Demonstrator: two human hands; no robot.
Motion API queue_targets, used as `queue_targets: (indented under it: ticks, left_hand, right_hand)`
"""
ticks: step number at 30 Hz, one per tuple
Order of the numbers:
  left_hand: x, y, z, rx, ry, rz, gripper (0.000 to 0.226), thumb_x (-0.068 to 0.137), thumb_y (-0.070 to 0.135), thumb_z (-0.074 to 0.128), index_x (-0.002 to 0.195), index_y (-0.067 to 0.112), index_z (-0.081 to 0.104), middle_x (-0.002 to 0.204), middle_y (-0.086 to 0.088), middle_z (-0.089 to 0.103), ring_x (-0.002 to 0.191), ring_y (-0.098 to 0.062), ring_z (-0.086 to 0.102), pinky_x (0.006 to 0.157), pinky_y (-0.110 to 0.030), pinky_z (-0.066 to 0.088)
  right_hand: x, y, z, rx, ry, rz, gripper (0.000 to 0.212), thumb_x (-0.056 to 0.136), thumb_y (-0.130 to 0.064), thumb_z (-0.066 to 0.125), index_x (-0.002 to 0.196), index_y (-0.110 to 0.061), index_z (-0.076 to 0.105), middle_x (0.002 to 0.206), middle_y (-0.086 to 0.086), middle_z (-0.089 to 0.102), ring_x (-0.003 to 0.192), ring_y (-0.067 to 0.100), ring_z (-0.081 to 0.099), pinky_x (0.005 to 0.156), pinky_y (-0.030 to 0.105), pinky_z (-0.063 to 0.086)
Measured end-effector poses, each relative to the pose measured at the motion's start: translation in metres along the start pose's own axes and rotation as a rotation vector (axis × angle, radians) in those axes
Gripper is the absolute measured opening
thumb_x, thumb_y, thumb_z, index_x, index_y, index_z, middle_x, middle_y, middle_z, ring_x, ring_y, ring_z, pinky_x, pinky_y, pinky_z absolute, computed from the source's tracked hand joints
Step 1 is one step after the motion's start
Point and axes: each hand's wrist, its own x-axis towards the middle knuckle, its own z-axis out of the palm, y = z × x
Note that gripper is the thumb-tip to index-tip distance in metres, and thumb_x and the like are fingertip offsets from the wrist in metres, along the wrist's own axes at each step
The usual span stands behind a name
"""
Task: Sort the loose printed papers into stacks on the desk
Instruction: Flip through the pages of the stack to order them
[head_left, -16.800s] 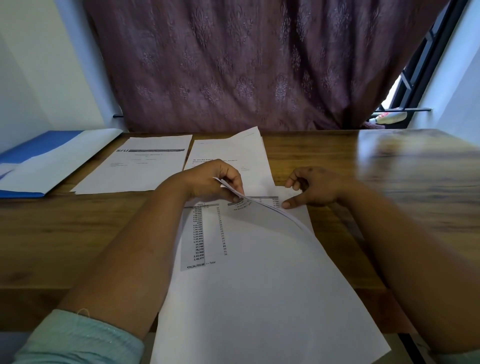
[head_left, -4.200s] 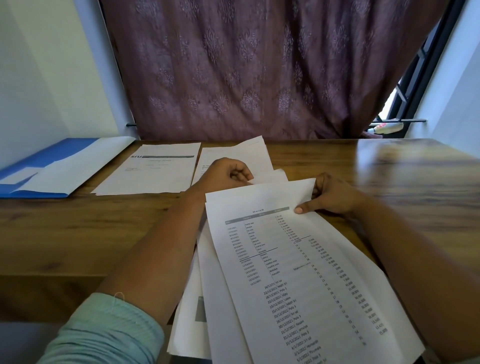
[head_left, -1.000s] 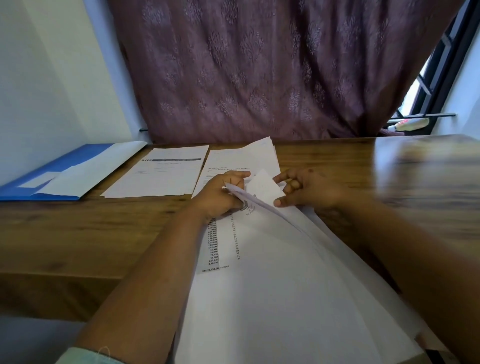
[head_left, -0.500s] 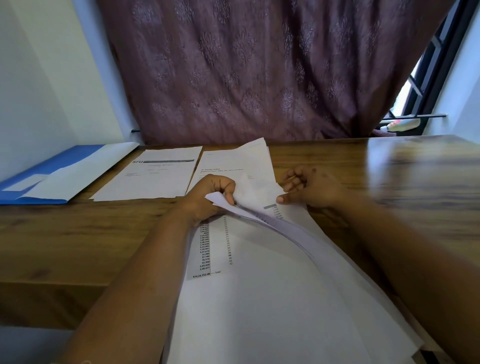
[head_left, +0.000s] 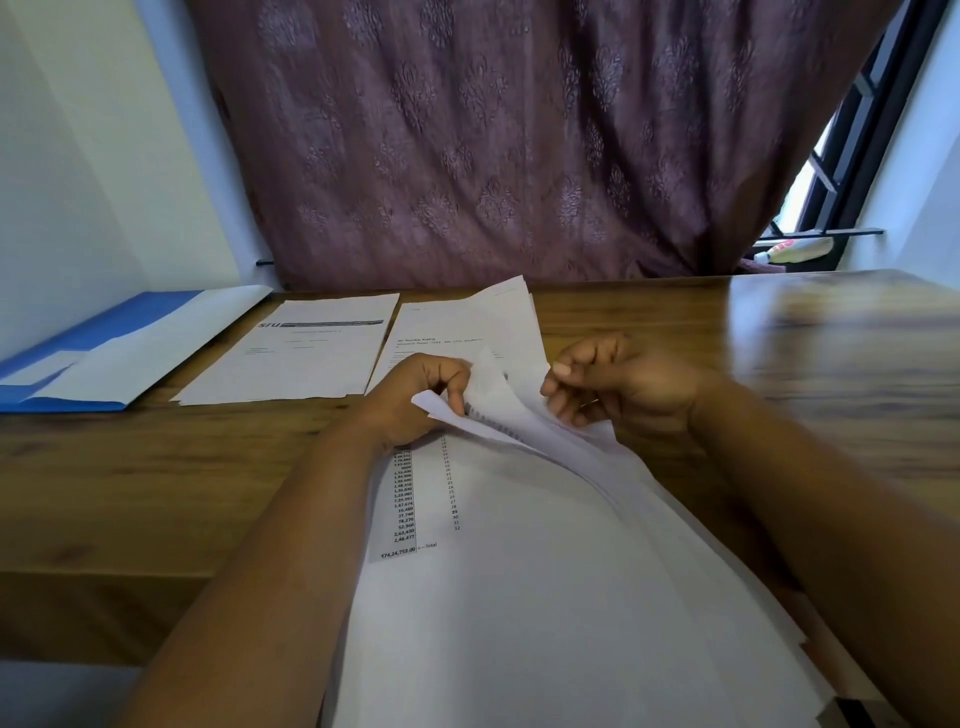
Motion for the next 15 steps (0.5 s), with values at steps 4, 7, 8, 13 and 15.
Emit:
queue_targets:
  ticks: [4,7,8,13,15]
  left_hand:
    - [-0.004,0.007,-0.001,0.016,0.025,-0.007,0.028,0.067,0.008,0.064,0.052,0.032,0.067,0.071,0.000,0.060,0.071,-0.016,0.056,0.070,-0.028,0.049]
    - [-0.004,0.010,-0.001,0.032,0.013,-0.010,0.027,0.068,0.010,0.064,0.053,0.033,0.068,0.075,-0.004,0.060,0.074,-0.019,0.057,0.072,-0.030,0.050]
    - [-0.005,0.010,-0.001,0.031,0.016,-0.017,0.027,0.068,0.011,0.064,0.053,0.033,0.068,0.076,-0.005,0.060,0.075,-0.020,0.057,0.072,-0.031,0.050]
    - [-0.007,0.015,0.001,0.037,0.068,-0.036,0.023,0.067,0.013,0.068,0.054,0.032,0.069,0.079,-0.007,0.060,0.075,-0.019,0.057,0.072,-0.030,0.052]
    - [-0.008,0.016,0.000,0.036,0.077,-0.040,0.033,0.070,0.005,0.075,0.052,0.032,0.068,0.080,-0.008,0.060,0.076,-0.018,0.056,0.074,-0.029,0.052]
  right_hand:
    - [0.017,0.016,-0.008,-0.542,0.372,0.091,0.025,0.100,-0.035,0.050,0.096,-0.017,0.067,0.093,0.001,0.069,0.081,0.014,0.062,0.077,0.029,0.048]
    - [0.021,0.020,-0.009,-0.704,0.386,0.154,0.021,0.090,-0.041,0.066,0.104,-0.026,0.062,0.096,-0.004,0.066,0.088,0.012,0.059,0.075,0.023,0.047]
    - [0.021,0.018,-0.006,-0.669,0.387,0.147,0.026,0.085,-0.040,0.071,0.105,-0.027,0.061,0.094,-0.003,0.066,0.086,0.013,0.060,0.073,0.022,0.048]
    - [0.019,0.012,0.003,-0.512,0.462,-0.085,0.038,0.072,-0.016,0.085,0.106,-0.019,0.068,0.088,0.013,0.071,0.083,0.024,0.068,0.079,0.031,0.058]
    - [0.017,0.011,0.000,-0.504,0.455,-0.133,0.030,0.071,-0.015,0.085,0.096,-0.018,0.069,0.082,0.012,0.073,0.081,0.026,0.070,0.080,0.035,0.059]
